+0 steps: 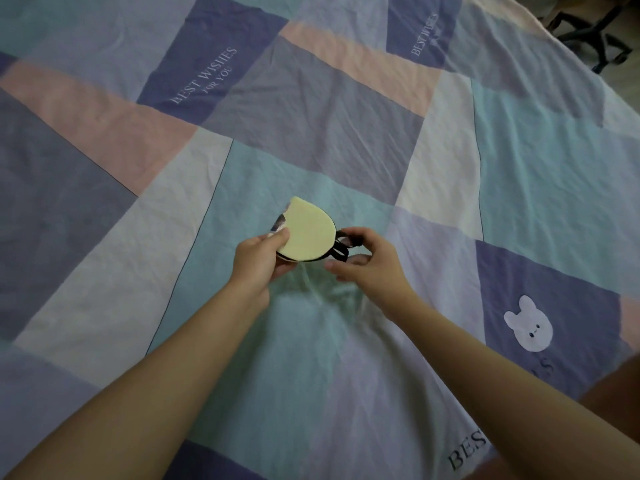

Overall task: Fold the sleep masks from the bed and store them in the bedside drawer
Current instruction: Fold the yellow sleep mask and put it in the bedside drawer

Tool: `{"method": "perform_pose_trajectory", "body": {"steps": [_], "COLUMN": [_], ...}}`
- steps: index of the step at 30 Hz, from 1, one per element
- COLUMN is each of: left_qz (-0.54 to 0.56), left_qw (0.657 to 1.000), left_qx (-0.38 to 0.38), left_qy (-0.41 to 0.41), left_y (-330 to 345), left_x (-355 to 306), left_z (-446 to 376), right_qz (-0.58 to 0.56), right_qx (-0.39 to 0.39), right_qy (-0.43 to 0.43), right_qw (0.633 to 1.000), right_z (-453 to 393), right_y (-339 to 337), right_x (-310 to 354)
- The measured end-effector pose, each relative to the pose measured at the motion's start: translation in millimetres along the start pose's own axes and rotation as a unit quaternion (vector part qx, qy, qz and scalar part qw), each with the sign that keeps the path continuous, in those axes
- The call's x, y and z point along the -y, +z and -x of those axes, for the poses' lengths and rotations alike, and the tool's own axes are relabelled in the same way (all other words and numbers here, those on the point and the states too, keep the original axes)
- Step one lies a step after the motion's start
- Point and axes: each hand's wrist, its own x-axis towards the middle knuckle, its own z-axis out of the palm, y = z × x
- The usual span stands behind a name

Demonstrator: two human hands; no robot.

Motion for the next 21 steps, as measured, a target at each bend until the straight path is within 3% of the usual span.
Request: {"method": "perform_pose_trajectory", "body": {"steps": [3, 7, 12, 16, 21], "left_qz": [-0.002, 0.011, 0.076, 0.127, 0.074], "left_qw": [1.0, 0.998, 0.996, 0.99, 0.992], "left_qx": [-0.009, 0.041, -0.005, -0.051, -0.101], "left_qy": [-0.012, -0.048, -0.046, -0.039, -0.001], "left_y": [-3.2, -4.0, -11.8, -23.0, -38.5], "left_x": [-2.1, -5.5, -10.7, -14.0, -10.2], "left_z": [-0.5, -0.2, -4.3, -10.9, -21.5], "right_qz": [0.009, 0.028, -0.146, -0.308, -0.438], "right_qx": [-0.005, 0.018, -0.003, -0.007, 0.035], "right_qy": [-0.032, -0.073, -0.026, 0.024, 0.073], "right_qw": [0.999, 0.997, 0.989, 0.951, 0.895], "right_z": [0.2, 3.0, 5.0, 9.5, 11.7], "right_y": [3.0, 6.9, 7.5, 9.8, 11.7], "right_x": [0.4, 7.2, 19.0, 33.0, 51.4]}}
